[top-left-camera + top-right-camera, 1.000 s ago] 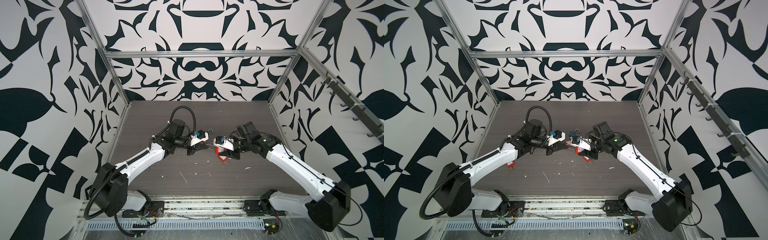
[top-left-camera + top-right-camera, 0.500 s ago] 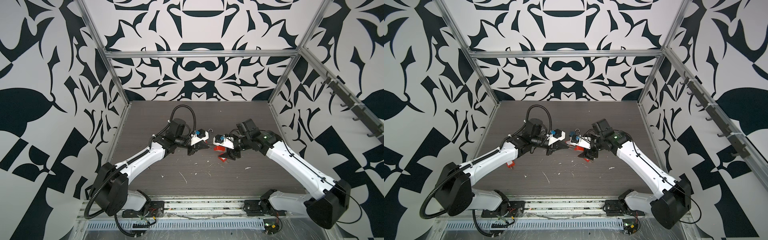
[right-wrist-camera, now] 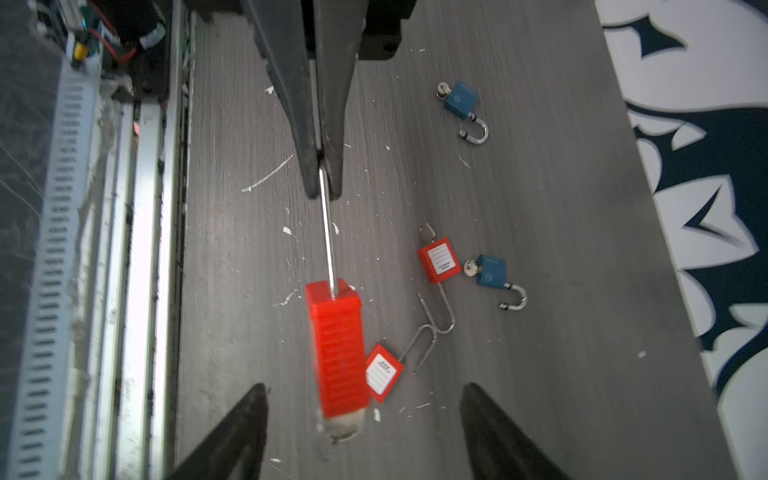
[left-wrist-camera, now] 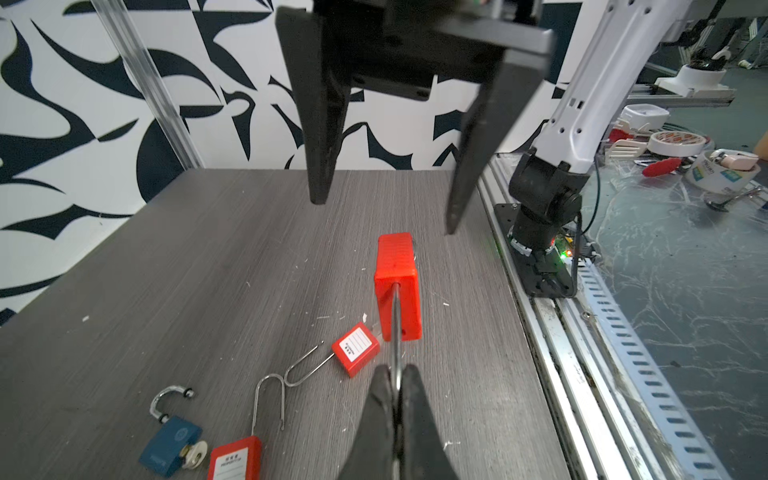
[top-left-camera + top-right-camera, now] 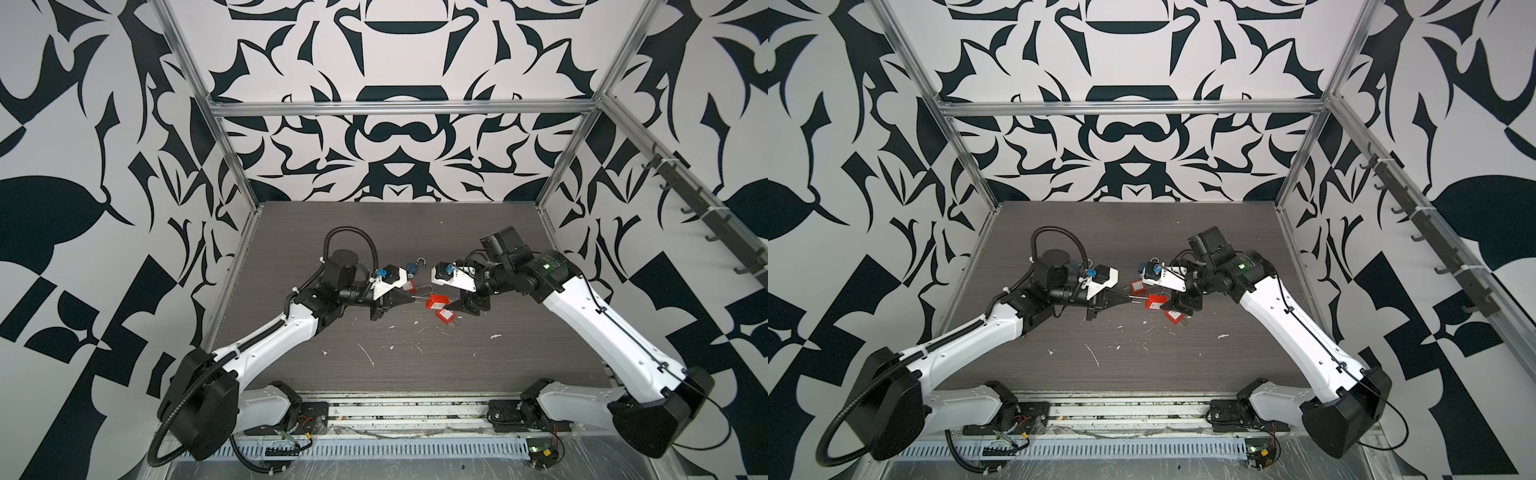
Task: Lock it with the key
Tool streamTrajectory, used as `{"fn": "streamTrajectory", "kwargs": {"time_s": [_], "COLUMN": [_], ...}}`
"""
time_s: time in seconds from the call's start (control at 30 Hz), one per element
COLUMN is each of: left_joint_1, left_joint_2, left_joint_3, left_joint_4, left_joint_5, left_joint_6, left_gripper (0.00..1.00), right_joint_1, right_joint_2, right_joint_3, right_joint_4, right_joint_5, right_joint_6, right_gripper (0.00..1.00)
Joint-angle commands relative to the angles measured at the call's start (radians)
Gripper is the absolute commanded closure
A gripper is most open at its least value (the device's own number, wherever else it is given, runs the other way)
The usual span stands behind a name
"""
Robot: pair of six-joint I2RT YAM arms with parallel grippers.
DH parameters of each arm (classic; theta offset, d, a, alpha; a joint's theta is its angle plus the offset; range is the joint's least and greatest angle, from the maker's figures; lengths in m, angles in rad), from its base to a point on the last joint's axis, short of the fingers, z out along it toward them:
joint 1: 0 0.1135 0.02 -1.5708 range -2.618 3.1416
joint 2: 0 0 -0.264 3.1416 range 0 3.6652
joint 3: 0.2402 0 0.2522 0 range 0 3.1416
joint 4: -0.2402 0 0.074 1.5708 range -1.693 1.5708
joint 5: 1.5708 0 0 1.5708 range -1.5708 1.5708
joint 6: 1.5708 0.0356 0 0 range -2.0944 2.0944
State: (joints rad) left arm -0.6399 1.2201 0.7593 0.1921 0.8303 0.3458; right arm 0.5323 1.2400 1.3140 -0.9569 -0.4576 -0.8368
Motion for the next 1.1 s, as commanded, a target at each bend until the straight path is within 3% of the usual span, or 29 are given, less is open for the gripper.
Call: {"fn": "streamTrajectory", "kwargs": {"time_s": [0.0,0.13,0.2,0.37,0.5,0.73,0.9,1.07], "left_joint_1": [-0.003,-0.001,-0.001,-0.001,-0.001,-0.001,-0.001,-0.001], "left_joint_2": [-0.046,-0.069,-0.069,-0.053,-0.039,-0.034,-0.037,-0.027], "left_joint_3": [-0.018,-0.032,-0.032,-0.036,-0.043,-0.047,-0.049,-0.034], "left_joint_4": [0.063,0.066,0.069,0.096,0.149,0.148,0.137,0.097], "left_joint_5": [0.036,0.035,0.030,0.049,0.064,0.092,0.097,0.105], "left_joint_6": [-0.026,-0.027,-0.026,-0.010,-0.023,-0.015,-0.018,-0.011], "left_gripper": [1.00,1.00,1.00,1.00,1.00,1.00,1.00,1.00], "right_joint_1": [0.004,0.005,0.006,0.015,0.033,0.072,0.080,0.081], "right_joint_2": [0.022,0.014,0.013,0.017,0.035,0.035,0.027,0.033], "right_joint_3": [0.037,0.021,0.029,0.036,0.033,0.012,0.004,0.012], "right_joint_4": [-0.073,-0.049,-0.057,-0.070,-0.095,-0.066,-0.056,-0.082], "right_joint_5": [-0.030,-0.088,-0.114,-0.105,-0.105,-0.100,-0.117,-0.114], "right_joint_6": [-0.003,0.034,0.046,0.045,0.045,0.061,0.077,0.071], "right_gripper": [0.45,0.44,0.38,0.37,0.48,0.56,0.78,0.85]}}
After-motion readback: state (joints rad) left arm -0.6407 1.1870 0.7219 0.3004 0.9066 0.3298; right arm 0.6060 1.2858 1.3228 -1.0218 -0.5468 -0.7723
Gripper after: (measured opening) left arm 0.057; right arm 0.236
